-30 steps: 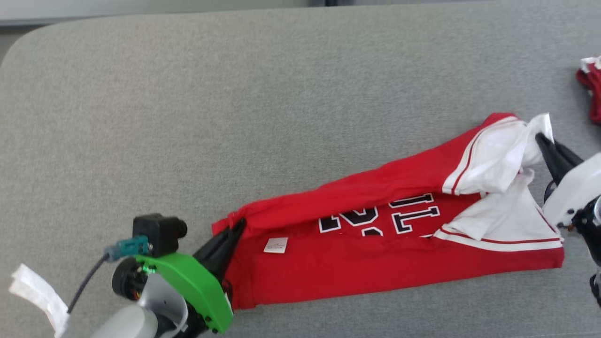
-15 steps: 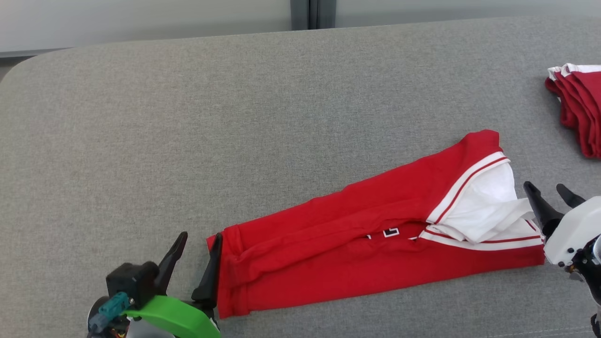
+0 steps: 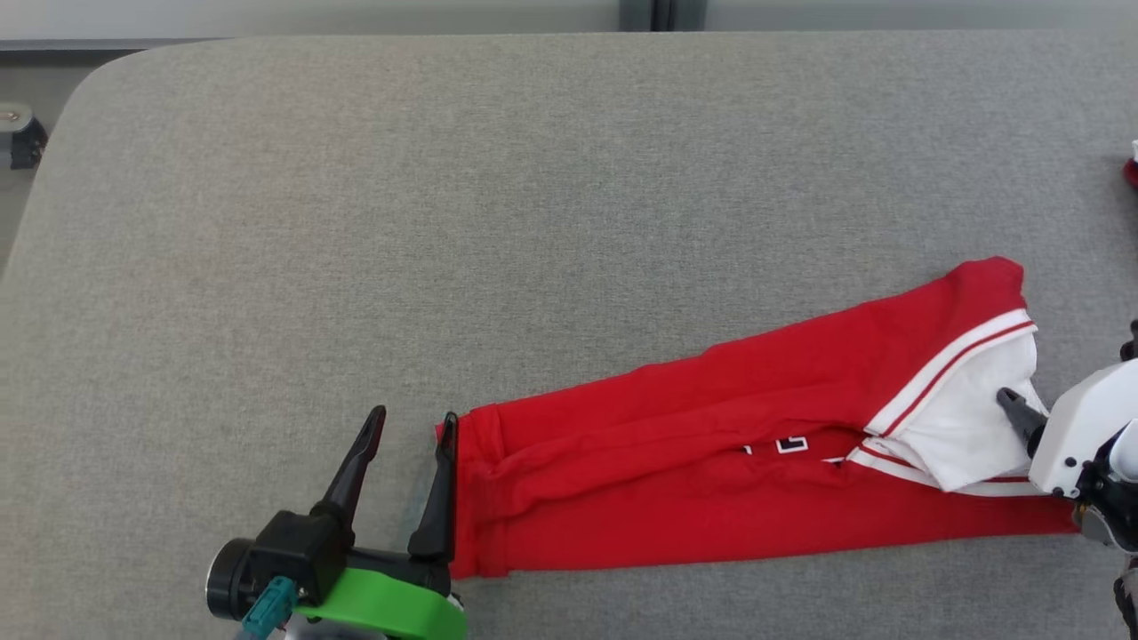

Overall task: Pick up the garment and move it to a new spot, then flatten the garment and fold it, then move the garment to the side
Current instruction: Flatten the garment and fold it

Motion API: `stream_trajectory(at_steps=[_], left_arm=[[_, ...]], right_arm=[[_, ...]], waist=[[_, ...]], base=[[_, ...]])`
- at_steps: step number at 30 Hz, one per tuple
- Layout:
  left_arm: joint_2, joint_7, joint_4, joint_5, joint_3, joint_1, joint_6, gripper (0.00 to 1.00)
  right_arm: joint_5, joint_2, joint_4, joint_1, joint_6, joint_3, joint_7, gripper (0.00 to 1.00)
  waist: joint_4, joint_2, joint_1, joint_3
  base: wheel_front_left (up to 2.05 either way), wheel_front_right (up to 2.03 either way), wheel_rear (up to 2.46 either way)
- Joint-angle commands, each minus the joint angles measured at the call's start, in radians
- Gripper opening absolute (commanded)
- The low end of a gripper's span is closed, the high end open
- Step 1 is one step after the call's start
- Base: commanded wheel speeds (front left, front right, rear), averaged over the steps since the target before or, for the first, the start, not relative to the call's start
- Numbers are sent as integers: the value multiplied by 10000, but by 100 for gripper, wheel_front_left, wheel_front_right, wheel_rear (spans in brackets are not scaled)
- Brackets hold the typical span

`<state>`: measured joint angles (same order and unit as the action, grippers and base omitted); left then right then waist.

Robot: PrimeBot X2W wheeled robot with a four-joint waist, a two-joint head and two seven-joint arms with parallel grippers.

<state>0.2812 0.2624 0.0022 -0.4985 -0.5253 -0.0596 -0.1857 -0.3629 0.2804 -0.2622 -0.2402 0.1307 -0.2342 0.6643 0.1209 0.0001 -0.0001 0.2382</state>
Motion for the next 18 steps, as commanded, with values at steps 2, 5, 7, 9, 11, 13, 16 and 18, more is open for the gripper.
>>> stream_trajectory(at_steps=[2, 5, 7, 9, 11, 13, 16, 18], left_arm=[[-355, 26, 90, 447, 471, 324, 394, 100], [-762, 27, 240, 850, 1024, 625, 814, 100], [-975, 26, 351, 1129, 1411, 809, 1081, 100], [-1196, 28, 473, 1352, 1743, 983, 1341, 100], [-1371, 27, 612, 1616, 2000, 1187, 1599, 100], [-1524, 27, 700, 1844, 2245, 1310, 1866, 100], [-1780, 29, 837, 2097, 2642, 1523, 2136, 100], [-1938, 28, 893, 2208, 2876, 1657, 2255, 100]], right_arm=[[-243, -179, -343, -161, -2, -66, -114, 100], [-731, -428, -769, -112, 1, -122, -85, 100], [-865, -384, -826, -280, -1, -278, -552, 0], [-865, -271, -892, -408, -2, -452, -1050, 0], [-780, -131, -1024, -460, -4, -689, -1477, 0], [-768, 21, -1159, -523, -2, -926, -1720, 0], [-812, 430, -1122, -585, -2, -1427, -1951, 0], [-841, 733, -975, -633, -2, -1777, -2011, 0]], waist=[[314, -1, 1, 44], [364, -1, 1, -70], [284, -1, 1, -117], [186, -1, 1, -187], [115, -1, 1, -312], [58, -1, 1, -464], [-26, -1, 1, -744], [-74, -1, 1, -861]], base=[[0, 0, 0], [0, 0, 0], [0, 0, 0], [0, 0, 0], [0, 0, 0], [0, 0, 0], [0, 0, 0], [0, 0, 0]])
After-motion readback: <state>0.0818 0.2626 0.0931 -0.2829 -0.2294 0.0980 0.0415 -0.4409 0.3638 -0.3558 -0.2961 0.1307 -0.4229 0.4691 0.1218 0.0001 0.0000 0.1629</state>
